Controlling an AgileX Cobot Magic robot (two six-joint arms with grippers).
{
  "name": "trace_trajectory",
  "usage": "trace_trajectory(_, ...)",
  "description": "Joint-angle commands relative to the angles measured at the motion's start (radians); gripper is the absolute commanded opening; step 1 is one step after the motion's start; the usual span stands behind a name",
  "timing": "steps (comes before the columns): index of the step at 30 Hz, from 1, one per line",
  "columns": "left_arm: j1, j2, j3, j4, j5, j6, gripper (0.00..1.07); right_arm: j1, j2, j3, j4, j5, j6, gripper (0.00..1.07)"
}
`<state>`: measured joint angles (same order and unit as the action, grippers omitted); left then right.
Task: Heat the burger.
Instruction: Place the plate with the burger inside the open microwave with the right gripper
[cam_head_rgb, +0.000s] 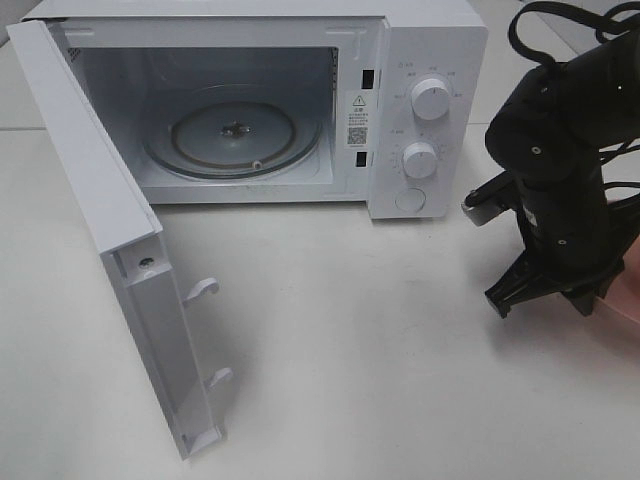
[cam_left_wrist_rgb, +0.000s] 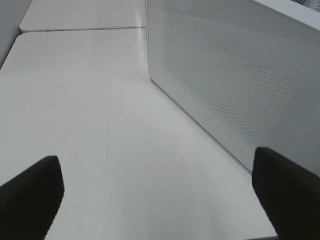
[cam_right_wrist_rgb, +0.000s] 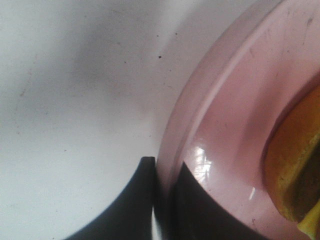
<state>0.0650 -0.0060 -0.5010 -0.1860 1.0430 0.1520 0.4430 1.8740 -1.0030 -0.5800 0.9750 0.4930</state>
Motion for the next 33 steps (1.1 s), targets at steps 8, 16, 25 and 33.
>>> trace_trajectory(8,-0.005,-0.019,0.003,-0.002,-0.004,0.0,0.96,0.069,-0.123,0.073,-0.09,0.064,0.004,0.0)
trace_trajectory(16,-0.005,-0.019,0.003,-0.002,-0.004,0.0,0.96,0.113,-0.259,0.206,-0.085,0.053,0.016,0.0)
trace_trajectory(25,-0.005,-0.019,0.003,-0.002,-0.004,0.0,0.96,0.184,-0.384,0.286,-0.09,0.058,0.015,0.0)
trace_trajectory(33,-0.005,-0.019,0.003,-0.002,-0.004,0.0,0.96,0.26,-0.469,0.319,-0.092,0.088,0.012,0.0)
